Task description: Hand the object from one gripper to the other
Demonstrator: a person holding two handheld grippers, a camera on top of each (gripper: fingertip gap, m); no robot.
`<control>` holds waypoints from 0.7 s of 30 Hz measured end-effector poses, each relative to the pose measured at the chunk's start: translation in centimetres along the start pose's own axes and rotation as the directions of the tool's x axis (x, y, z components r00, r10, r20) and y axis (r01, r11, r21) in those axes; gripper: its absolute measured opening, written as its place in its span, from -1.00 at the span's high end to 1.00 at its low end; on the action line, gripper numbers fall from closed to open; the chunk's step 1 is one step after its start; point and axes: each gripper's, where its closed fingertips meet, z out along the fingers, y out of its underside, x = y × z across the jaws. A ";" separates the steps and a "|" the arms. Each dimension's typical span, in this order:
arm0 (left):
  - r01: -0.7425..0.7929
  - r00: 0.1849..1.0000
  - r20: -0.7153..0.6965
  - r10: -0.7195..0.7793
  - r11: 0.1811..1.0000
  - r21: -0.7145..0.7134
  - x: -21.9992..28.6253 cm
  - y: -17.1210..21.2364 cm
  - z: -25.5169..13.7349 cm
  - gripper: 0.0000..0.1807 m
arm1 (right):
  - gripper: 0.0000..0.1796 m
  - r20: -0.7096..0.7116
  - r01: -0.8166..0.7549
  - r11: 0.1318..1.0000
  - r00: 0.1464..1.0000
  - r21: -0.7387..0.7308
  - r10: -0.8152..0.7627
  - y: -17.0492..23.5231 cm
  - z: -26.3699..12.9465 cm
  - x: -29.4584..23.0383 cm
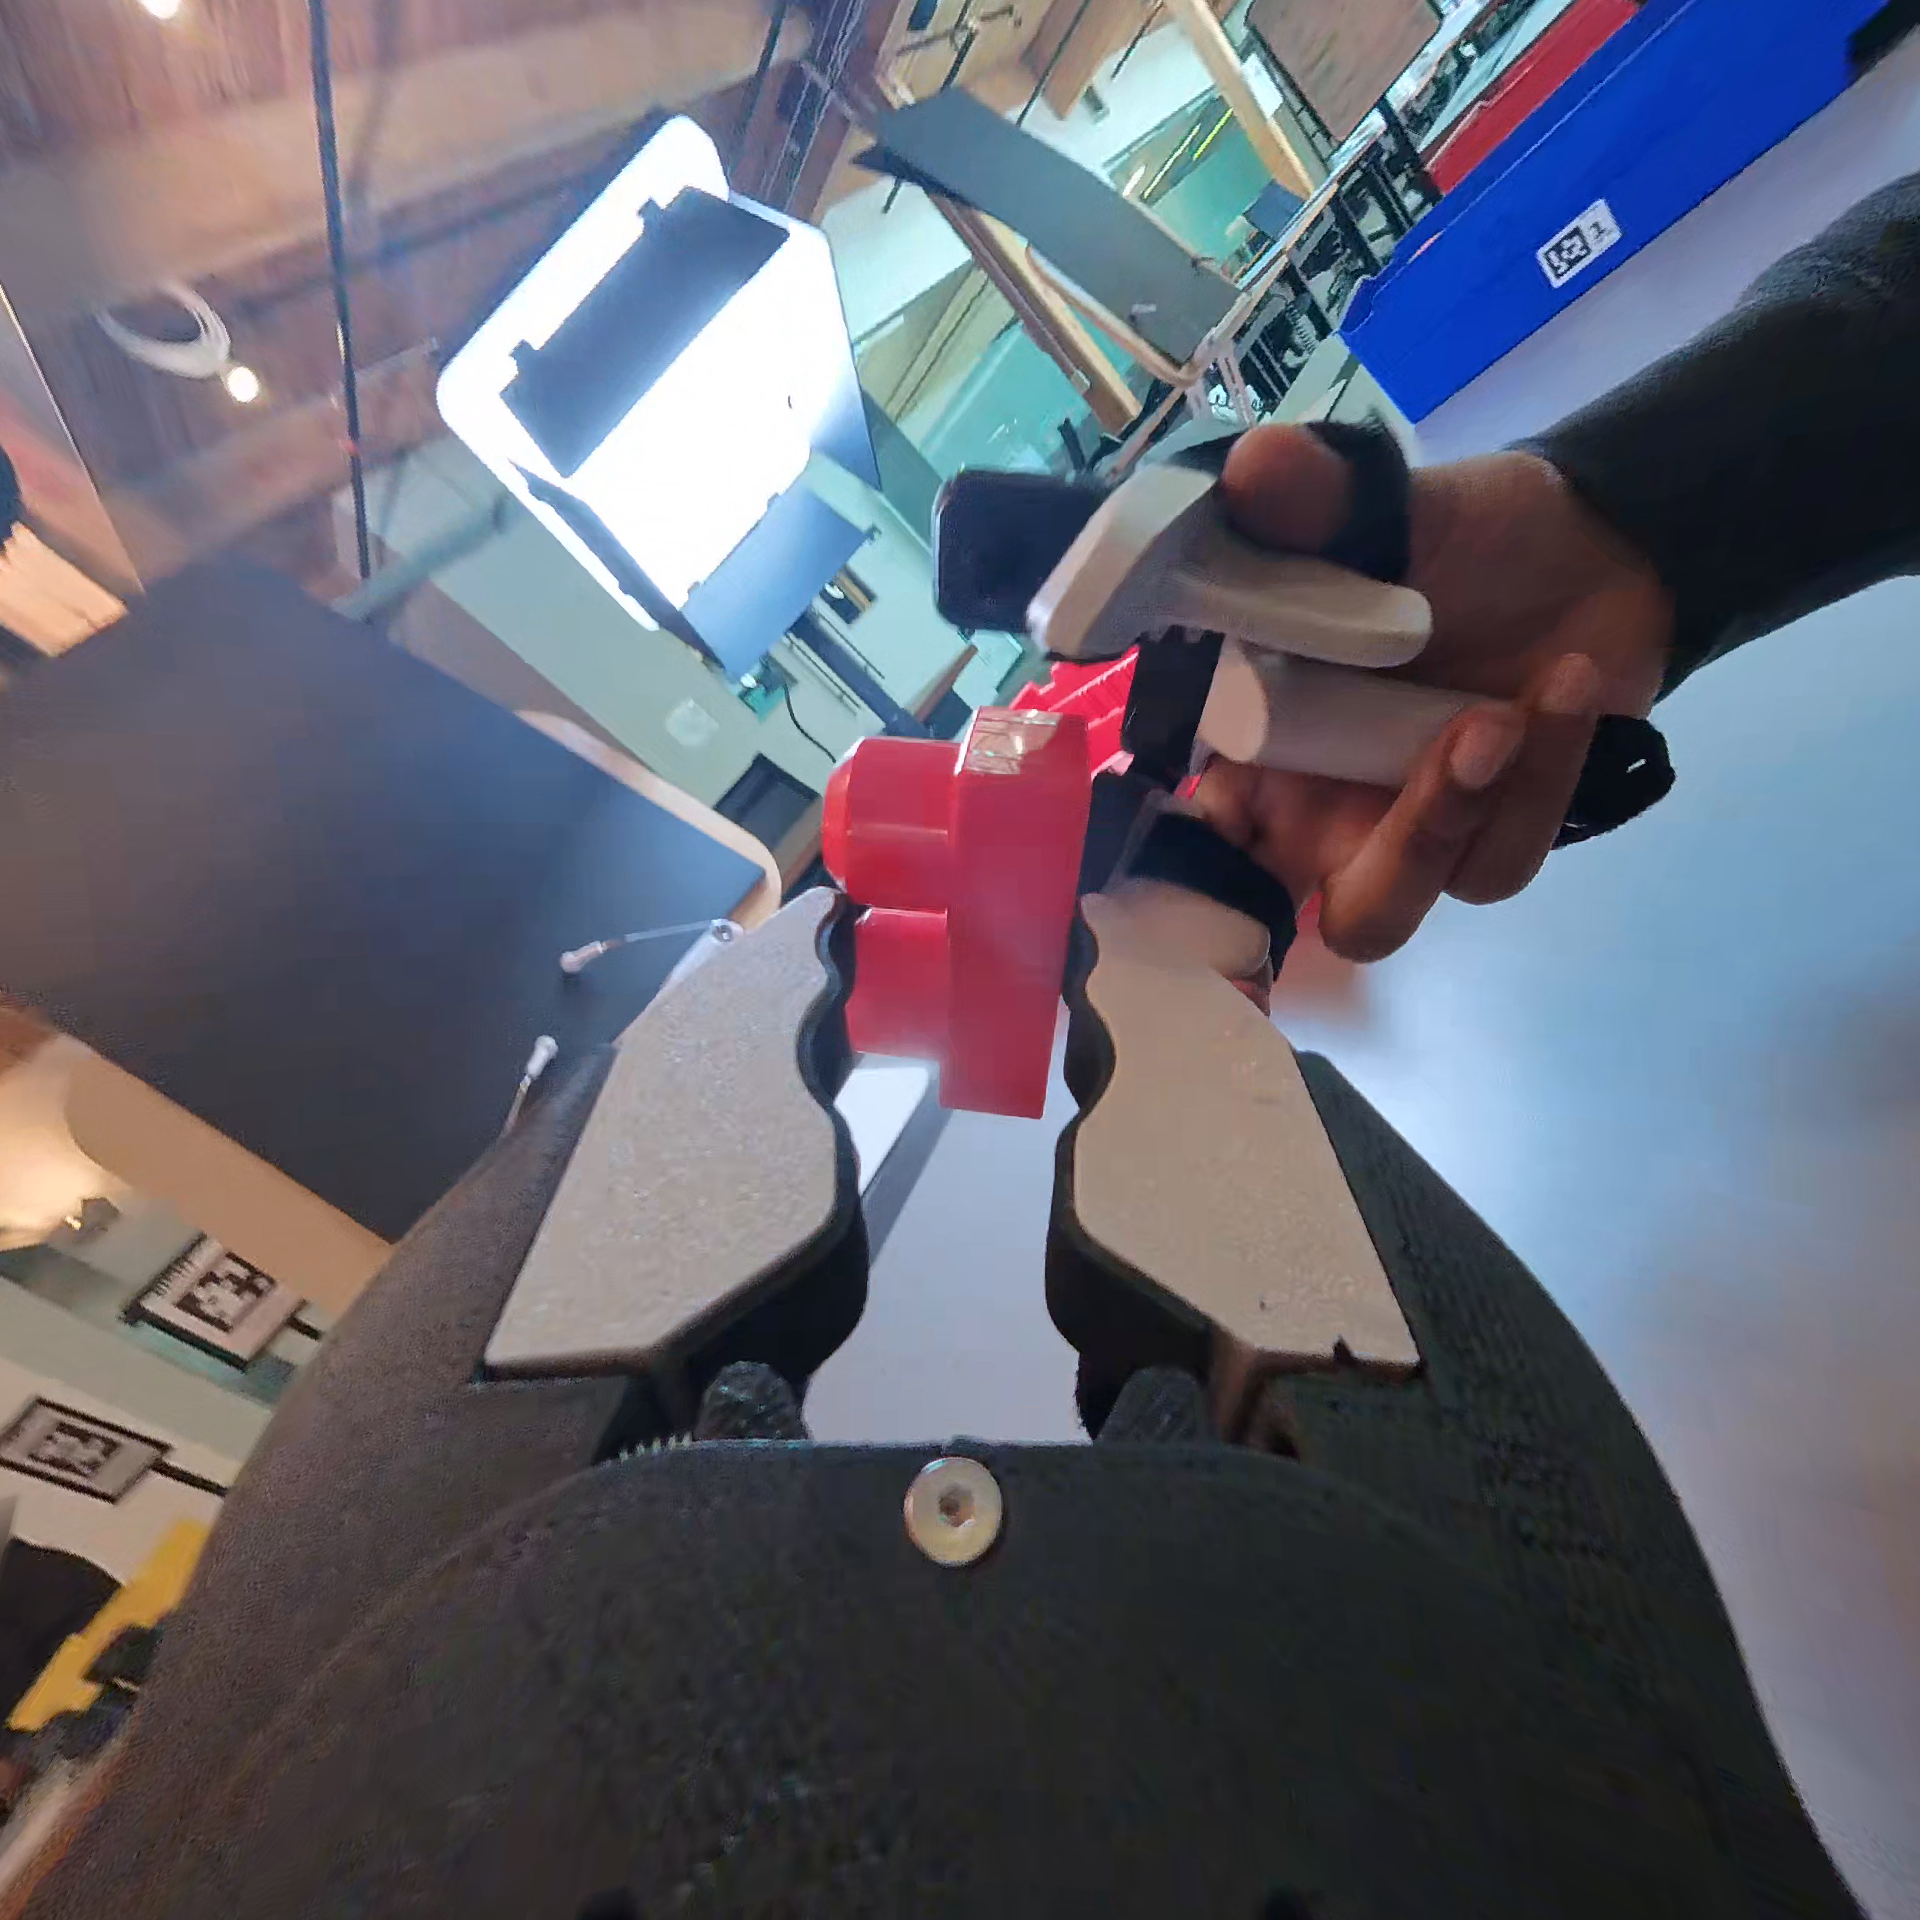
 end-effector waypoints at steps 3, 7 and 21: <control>-0.062 0.997 -0.038 0.063 0.998 0.030 1.4 -1.1 0.2 0.58 | -0.02 0.054 -0.021 0.999 0.998 -0.047 0.023 0.9 0.7 -0.9; -0.041 0.997 -0.071 0.043 0.999 0.028 2.0 -0.9 0.3 0.57 | 0.14 0.053 0.042 0.993 0.998 -0.110 -0.036 1.8 0.9 -1.3; 0.847 0.461 -0.270 -0.845 0.510 -0.152 -0.1 3.1 0.2 0.38 | 0.15 -0.466 0.651 0.624 0.430 -0.433 -0.773 -1.2 -2.4 5.2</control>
